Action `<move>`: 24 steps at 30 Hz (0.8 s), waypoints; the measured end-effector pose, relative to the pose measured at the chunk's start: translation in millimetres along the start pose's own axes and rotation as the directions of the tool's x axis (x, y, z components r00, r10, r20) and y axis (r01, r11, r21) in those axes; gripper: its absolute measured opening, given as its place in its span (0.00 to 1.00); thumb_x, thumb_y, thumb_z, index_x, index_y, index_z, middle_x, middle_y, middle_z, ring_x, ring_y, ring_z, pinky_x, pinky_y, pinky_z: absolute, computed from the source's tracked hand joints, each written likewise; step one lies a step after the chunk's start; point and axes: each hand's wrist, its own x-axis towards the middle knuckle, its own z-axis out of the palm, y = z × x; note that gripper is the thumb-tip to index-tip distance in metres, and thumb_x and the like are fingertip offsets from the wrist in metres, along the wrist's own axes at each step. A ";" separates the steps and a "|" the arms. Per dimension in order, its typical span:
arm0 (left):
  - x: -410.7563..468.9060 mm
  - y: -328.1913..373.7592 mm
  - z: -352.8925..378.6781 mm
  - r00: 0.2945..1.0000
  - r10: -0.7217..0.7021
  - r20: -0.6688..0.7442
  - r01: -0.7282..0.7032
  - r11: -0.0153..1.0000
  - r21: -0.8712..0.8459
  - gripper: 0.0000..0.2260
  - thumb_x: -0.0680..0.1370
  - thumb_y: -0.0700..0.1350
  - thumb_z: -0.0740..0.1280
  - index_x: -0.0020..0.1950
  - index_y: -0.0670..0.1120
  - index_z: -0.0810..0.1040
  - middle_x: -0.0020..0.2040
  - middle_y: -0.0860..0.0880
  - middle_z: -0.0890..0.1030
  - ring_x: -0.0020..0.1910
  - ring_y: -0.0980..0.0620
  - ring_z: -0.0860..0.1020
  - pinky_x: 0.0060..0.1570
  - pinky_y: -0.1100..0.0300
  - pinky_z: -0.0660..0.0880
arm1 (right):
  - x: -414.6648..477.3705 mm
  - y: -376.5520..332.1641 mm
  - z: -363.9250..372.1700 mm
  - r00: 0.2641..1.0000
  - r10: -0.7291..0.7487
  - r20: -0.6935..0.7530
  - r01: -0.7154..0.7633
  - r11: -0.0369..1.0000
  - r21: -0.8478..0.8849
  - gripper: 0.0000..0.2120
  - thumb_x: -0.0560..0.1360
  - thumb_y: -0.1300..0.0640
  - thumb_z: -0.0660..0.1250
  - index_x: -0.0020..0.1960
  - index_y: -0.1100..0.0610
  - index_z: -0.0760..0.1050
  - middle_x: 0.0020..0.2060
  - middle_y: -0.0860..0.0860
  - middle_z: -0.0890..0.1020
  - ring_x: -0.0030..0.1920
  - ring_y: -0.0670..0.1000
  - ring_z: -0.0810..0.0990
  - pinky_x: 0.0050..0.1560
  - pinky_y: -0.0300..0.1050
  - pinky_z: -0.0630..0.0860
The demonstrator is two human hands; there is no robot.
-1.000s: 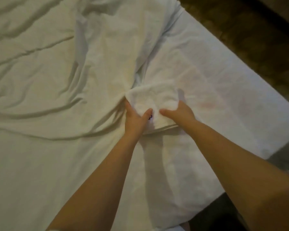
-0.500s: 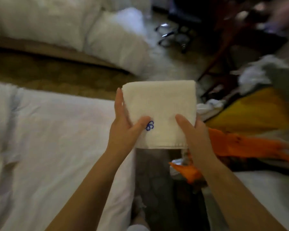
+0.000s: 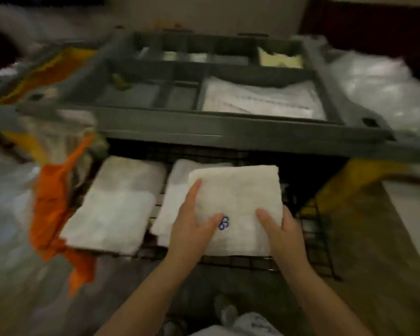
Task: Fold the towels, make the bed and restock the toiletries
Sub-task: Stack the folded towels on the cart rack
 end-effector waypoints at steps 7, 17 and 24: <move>24.8 -16.1 116.1 0.961 -0.071 0.267 0.029 0.987 0.158 0.31 0.77 0.44 0.67 0.75 0.57 0.56 0.69 0.54 0.65 0.63 0.58 0.67 0.60 0.65 0.66 | 17.8 67.1 -78.9 0.959 0.165 -0.231 -0.167 0.986 0.010 0.12 0.77 0.54 0.66 0.59 0.48 0.69 0.47 0.42 0.77 0.47 0.43 0.77 0.48 0.45 0.76; 31.4 -46.6 125.2 0.948 -0.087 0.307 -0.109 0.815 0.569 0.30 0.79 0.49 0.64 0.77 0.48 0.54 0.76 0.43 0.53 0.73 0.45 0.58 0.72 0.54 0.58 | 44.0 85.5 -99.9 0.996 0.050 -0.077 -0.092 0.625 -0.776 0.28 0.77 0.52 0.63 0.74 0.54 0.58 0.67 0.54 0.67 0.65 0.54 0.68 0.63 0.48 0.69; 12.8 -44.3 57.9 0.924 0.209 0.320 -0.364 0.736 0.570 0.23 0.78 0.50 0.61 0.71 0.43 0.67 0.66 0.44 0.71 0.63 0.47 0.69 0.62 0.61 0.62 | -2.5 70.9 -34.0 0.977 -0.102 0.189 0.207 0.686 -0.697 0.15 0.78 0.54 0.62 0.64 0.51 0.72 0.58 0.48 0.76 0.58 0.48 0.73 0.60 0.42 0.69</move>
